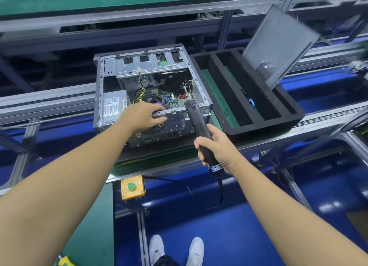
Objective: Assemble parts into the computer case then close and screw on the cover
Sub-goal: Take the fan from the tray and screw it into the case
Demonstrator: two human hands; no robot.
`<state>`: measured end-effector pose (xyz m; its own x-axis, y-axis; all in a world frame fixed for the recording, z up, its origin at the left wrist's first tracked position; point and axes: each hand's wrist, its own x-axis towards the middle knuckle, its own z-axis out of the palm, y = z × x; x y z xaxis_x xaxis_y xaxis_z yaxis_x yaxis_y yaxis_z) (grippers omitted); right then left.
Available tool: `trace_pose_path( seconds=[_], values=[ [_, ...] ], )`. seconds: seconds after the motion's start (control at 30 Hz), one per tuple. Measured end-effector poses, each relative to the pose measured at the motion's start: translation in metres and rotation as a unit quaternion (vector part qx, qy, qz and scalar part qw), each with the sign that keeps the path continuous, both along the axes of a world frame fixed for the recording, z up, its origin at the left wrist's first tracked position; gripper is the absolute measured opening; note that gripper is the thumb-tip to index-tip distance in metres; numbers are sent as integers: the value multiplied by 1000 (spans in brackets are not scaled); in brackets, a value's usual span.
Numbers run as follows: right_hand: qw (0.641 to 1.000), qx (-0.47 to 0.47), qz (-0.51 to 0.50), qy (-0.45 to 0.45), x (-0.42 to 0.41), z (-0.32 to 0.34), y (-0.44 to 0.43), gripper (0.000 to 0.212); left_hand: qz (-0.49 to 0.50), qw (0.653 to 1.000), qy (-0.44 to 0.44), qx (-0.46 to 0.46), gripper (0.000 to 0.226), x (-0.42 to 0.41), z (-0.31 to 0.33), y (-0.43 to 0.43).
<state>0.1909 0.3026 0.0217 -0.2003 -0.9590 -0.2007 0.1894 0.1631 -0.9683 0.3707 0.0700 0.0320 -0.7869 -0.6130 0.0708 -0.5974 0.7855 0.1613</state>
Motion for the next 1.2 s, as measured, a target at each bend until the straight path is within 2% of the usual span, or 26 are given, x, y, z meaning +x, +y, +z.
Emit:
trace_pose_path(
  seconds=[0.47,0.7,0.83,1.07,1.13,1.2],
  values=[
    [1000,0,-13,-9,-1,0,-2,12,29,999,34,10,28,-4,0,4],
    [1000,10,0,6,1,-4,-5,24,10,999,7,-48,21,-3,-7,11],
    [1000,9,-3,5,0,-2,-2,23,24,999,13,-43,21,-1,-9,10],
    [1000,1,-18,-5,-1,-1,4,11,7,995,64,70,20,1,-3,2],
    [1000,-1,-16,-5,-1,0,4,11,-5,988,76,134,21,3,1,-3],
    [1000,0,-11,-4,-1,1,4,17,-17,986,76,144,23,3,3,-6]
  ],
)
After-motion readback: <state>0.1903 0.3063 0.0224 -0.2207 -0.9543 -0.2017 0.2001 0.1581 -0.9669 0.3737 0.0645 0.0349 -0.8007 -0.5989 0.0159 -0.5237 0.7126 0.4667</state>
